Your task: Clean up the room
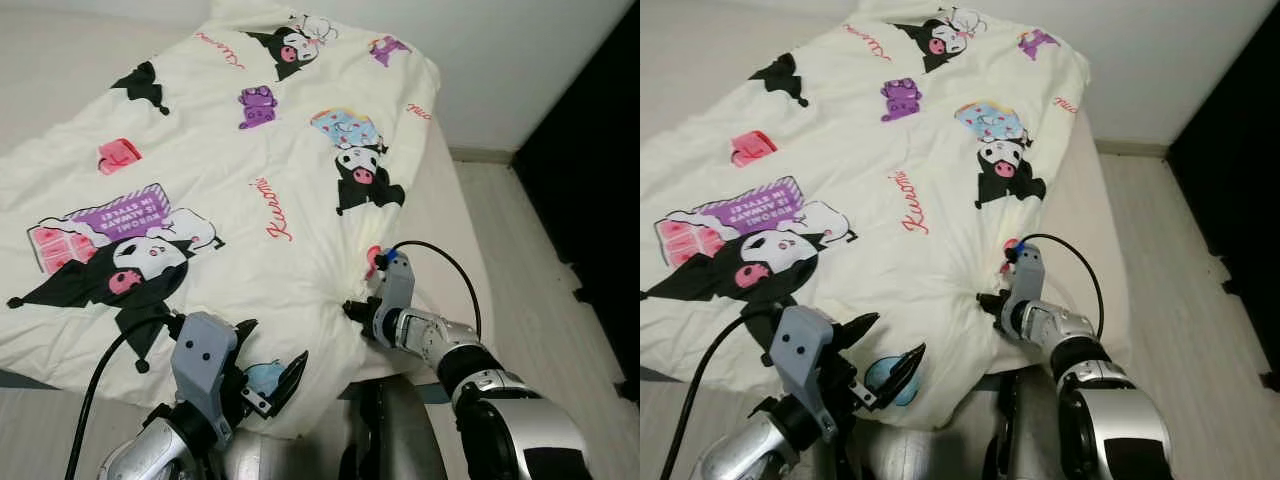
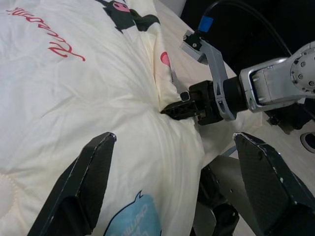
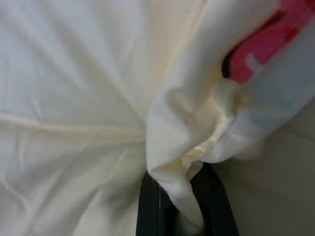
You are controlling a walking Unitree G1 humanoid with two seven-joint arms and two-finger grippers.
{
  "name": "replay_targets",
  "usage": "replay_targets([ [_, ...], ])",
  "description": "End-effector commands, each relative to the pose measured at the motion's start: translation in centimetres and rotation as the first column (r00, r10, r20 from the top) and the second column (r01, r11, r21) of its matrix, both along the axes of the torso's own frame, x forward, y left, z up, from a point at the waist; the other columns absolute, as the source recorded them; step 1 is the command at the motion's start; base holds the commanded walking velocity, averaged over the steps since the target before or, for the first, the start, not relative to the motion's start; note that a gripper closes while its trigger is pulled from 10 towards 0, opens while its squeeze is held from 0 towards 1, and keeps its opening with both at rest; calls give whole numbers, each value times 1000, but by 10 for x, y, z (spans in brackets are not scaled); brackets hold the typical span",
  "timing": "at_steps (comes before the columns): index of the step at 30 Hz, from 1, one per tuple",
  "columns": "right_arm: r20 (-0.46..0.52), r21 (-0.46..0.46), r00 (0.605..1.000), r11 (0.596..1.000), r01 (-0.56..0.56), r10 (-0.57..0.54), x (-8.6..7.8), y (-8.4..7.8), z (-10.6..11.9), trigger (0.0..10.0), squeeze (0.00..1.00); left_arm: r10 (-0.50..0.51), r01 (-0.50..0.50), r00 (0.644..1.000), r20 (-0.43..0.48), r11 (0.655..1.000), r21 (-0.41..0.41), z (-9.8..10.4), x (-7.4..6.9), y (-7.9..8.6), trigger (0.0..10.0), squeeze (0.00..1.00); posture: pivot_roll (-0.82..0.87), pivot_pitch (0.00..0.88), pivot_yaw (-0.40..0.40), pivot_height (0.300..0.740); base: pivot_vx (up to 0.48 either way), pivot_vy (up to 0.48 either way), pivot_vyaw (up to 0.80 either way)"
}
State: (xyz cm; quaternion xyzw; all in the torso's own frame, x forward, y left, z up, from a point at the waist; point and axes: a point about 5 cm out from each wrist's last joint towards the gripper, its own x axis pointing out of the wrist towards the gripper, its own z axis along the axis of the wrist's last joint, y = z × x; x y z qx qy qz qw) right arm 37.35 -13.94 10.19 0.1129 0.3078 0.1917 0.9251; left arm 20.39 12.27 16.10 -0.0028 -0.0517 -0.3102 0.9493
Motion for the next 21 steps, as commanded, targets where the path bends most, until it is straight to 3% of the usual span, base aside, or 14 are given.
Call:
replay_targets([
  [1,-136,-131,988,990,56,-74,-17,-40,-25,0,0,-21,21,999,-42,1000,15,-9,-3,-1,10000,0,30,340,-102,501,0,0,0],
  [6,-173,-205,983,978,27,-63,-22,-61,-23,0,0,-30,31,999,-46,999,20,-11,-3,-1,10000,0,27,337,-99,501,0,0,0],
  [7,-189,-254,980,967,15,-65,-25,-75,-22,0,0,-32,33,998,-47,999,20,-12,-3,-2,10000,0,23,336,-97,501,0,0,0],
  [17,-227,-329,974,943,-59,-18,-36,-99,-19,0,0,-38,39,998,-49,999,24,-13,-2,-3,10000,0,20,338,-98,501,0,0,0],
  [21,-235,-381,972,917,-116,25,-47,-123,-7,0,0,-39,40,998,-48,999,21,-13,-2,-2,10000,0,20,338,-98,501,0,0,0],
])
